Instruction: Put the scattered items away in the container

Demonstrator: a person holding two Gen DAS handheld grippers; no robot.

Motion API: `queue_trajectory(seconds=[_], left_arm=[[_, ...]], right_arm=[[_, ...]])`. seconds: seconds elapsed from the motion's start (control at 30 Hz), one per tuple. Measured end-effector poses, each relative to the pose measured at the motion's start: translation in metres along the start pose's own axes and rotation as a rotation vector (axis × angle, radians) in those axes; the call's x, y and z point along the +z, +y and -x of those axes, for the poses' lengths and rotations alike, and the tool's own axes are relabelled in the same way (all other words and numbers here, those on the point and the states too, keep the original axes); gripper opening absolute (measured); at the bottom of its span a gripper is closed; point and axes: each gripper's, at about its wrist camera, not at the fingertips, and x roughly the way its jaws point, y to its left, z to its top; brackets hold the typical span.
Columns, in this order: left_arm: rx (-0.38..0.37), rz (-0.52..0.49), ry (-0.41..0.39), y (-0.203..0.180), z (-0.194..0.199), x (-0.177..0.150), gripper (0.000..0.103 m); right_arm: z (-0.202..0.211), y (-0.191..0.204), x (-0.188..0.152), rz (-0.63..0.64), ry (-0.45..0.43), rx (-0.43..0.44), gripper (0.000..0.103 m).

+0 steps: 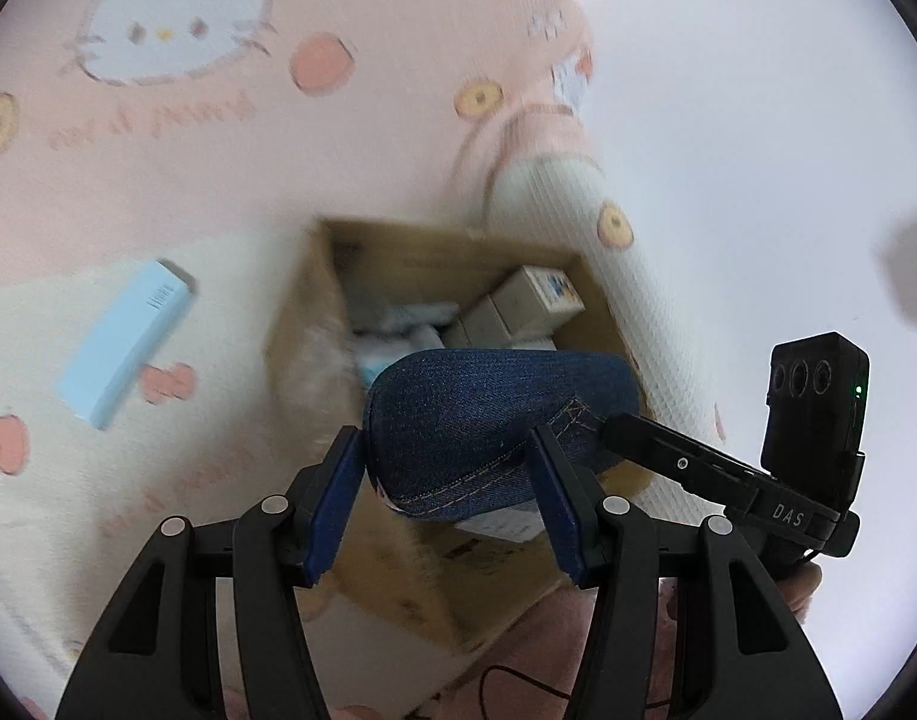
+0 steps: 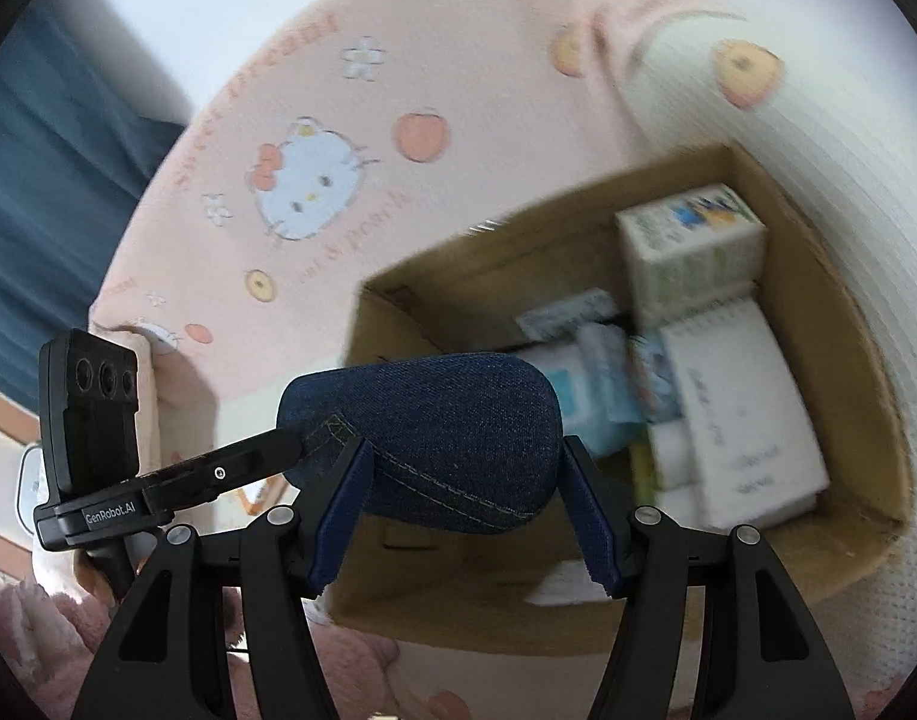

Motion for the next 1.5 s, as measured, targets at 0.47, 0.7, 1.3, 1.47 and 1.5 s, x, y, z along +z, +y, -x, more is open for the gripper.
queue_trajectory(seconds=[0.47,0.7,1.3,1.47,1.5], left_arm=[[0.092,0.106,-0.034,0.148,0.085,-0.039,0.060],[0.137,0.127,0.084,0.211,0.047,-0.079,0.046],[0.259,0.401,-0.026,0.310,0.096,-0.092,0.065],[0.321,0.496,-0.093,0.340,0.118,-0.103,0.066],[0.327,0.532,-0.115,0.348,0.124,-0.106,0.066]], right_arm=[[-0.104,0.145,-0.021,0.167,0.141,0.016,0.061],[-0.198,0.189,-0.070,0.307,0.311,-0.089,0.060],[-0.319,0.215,-0.074,0.340,0.395,-0.113,0.059],[-0.345,0.241,-0.080,0.397,0.397,-0.045,0.061],[-0.353,0.249,-0.083,0.419,0.392,-0.035,0.061]])
